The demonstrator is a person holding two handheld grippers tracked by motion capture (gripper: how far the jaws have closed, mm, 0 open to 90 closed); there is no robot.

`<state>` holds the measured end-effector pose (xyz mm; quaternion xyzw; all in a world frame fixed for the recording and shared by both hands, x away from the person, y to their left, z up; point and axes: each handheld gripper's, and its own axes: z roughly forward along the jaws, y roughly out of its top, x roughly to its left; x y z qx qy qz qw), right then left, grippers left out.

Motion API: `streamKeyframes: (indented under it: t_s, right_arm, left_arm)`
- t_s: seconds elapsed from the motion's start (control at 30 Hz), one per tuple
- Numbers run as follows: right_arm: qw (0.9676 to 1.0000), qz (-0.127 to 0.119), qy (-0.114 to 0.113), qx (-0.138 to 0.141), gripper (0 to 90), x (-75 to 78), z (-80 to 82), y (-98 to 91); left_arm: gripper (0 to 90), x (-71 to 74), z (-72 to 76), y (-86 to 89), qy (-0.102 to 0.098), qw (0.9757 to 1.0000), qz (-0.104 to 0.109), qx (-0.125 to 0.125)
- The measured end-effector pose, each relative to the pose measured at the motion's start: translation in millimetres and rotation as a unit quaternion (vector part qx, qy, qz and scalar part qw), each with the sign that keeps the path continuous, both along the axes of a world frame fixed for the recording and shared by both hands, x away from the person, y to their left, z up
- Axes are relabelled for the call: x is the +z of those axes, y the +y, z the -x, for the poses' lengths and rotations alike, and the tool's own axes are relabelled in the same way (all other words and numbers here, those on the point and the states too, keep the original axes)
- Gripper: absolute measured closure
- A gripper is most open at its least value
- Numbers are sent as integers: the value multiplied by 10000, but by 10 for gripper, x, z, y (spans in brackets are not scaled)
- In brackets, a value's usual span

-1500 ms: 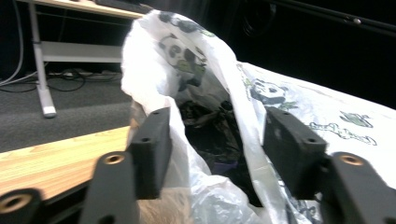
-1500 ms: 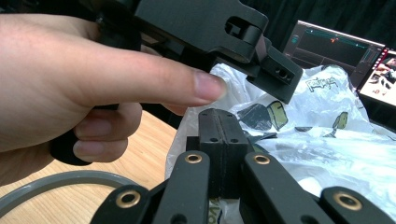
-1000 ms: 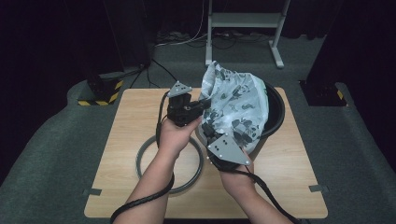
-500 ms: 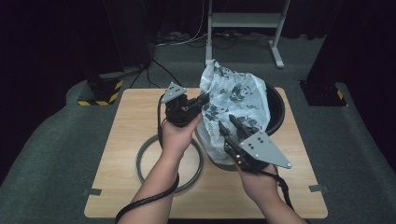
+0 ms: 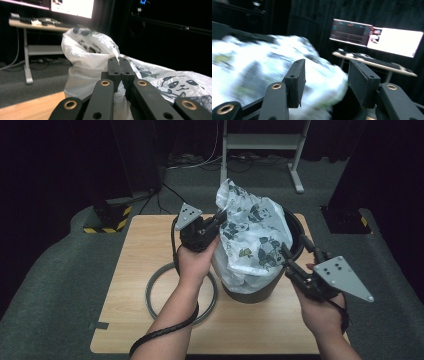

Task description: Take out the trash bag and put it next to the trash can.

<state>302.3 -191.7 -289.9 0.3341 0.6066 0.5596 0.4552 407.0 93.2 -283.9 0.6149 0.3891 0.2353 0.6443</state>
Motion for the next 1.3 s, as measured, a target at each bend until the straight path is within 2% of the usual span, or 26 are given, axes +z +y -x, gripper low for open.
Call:
streamKeyframes:
  t_s: [0.2, 0.4, 0.53, 0.7, 0.8, 0.87, 1.03, 1.1, 1.17, 1.27, 1.3]
  right_arm:
    - [9993, -14, 132, -353, 426, -98, -62, -344]
    - [9978, 136, 243, -599, 364, -256, -74, -493]
    - [9961, 163, 516, -702, 321, -434, -93, -584]
    - [9934, 247, 731, -849, 281, -670, -137, -677]
    - [9914, 254, 924, -894, 255, -837, -199, -737]
    - [9900, 277, 1057, -897, 235, -959, -245, -768]
    - [9870, 300, 1368, -790, 162, -1220, -340, -839]
    - [9846, 289, 1540, -776, 147, -1332, -383, -864]
    - [9801, 315, 1780, -820, 148, -1469, -435, -881]
    - [9784, 292, 1943, -646, 147, -1614, -474, -910]
    - [9772, 379, 1997, -612, 147, -1697, -500, -918]
  left_arm:
    - [898, 4, 23, -19, -270, 9996, 40, 63]
    - [898, 21, 46, -32, -481, 9988, 27, 101]
    - [898, 36, 65, -41, -580, 9982, 73, 123]
    - [898, 45, 92, -47, -681, 9975, 137, 108]
    - [898, 48, 108, -42, -762, 9969, 156, 117]
    - [898, 44, 105, -43, -740, 9971, 169, 108]
    - [898, 35, 114, -30, -778, 9966, 249, 132]
    - [898, 38, 123, -28, -797, 9963, 282, 127]
    - [898, 46, 129, -25, -829, 9961, 260, 121]
    - [898, 62, 141, -36, -880, 9957, 286, 107]
    - [898, 69, 142, -42, -894, 9955, 311, 100]
